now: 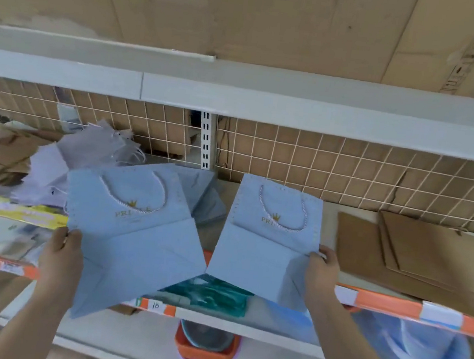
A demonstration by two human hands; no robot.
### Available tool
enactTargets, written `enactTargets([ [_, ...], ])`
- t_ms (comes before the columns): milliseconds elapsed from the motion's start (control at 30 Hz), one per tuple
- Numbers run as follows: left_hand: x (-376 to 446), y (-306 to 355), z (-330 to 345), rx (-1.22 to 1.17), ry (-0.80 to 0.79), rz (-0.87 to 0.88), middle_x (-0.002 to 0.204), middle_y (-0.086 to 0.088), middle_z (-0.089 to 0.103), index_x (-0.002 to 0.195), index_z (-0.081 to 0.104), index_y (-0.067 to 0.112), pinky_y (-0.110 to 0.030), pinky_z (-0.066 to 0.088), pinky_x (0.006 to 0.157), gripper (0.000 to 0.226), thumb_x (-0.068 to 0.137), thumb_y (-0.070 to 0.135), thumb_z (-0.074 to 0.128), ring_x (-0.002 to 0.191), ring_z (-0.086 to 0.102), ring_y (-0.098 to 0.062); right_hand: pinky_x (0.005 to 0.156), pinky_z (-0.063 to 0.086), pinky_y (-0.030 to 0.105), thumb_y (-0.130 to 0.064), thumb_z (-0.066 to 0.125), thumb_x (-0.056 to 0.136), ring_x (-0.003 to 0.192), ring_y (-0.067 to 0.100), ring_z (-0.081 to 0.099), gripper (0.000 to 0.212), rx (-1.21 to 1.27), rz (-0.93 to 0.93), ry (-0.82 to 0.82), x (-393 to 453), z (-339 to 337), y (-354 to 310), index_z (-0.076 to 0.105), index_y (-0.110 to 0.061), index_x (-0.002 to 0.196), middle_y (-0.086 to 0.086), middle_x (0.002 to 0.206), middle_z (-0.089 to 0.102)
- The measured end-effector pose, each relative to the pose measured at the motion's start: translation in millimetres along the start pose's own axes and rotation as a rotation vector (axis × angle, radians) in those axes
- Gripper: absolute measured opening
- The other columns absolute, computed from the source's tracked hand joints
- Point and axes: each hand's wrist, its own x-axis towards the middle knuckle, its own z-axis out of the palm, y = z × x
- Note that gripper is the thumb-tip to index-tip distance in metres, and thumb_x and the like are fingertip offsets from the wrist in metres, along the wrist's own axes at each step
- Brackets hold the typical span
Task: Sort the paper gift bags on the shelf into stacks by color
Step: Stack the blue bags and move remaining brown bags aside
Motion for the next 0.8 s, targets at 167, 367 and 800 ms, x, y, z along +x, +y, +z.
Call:
enactTargets([
  [167,35.8,-17.2,-61.8,0.035,0.045,-0.011,0.088,-0.013,0.049,0.097,0.054,0.015,-0.036,0.028,0.063,0.017,0.097,0.022,0.038,0.076,0.042,-0.026,0.067,0.039,0.029,-0.002,0.046,0.089,0.074,0.023,0.050,0.022,-0.070,0.046,-0.011,-34.3,53.3,5.2,0.057,-0.010,0.107,0.009,0.088,0.058],
  [367,72.0,-31.9,-95.8,0.058,0.053,-0.029,0.101,-0.018,0.055,0.106,0.057,0.007,-0.040,0.036,0.072,0.023,0.099,0.023,0.041,0.089,0.049,-0.030,0.067,0.036,0.030,-0.001,0.044,0.090,0.077,0.024,0.050,0.016,-0.142,0.054,-0.110,-49.4,132.6,-2.5,0.051,-0.012,0.098,0.012,0.089,0.057],
  [800,147.6,-22.2,-62.9,-0.151,-0.068,-0.119,0.087,-0.007,0.059,0.086,0.064,0.022,-0.037,0.038,0.070,0.012,0.089,0.029,0.054,0.086,0.050,-0.027,0.070,0.039,0.033,-0.013,0.046,0.094,0.085,0.031,0.055,0.025,-0.161,0.249,-0.058,-44.1,230.2,20.5,0.051,0.003,0.113,0.022,0.108,0.060],
])
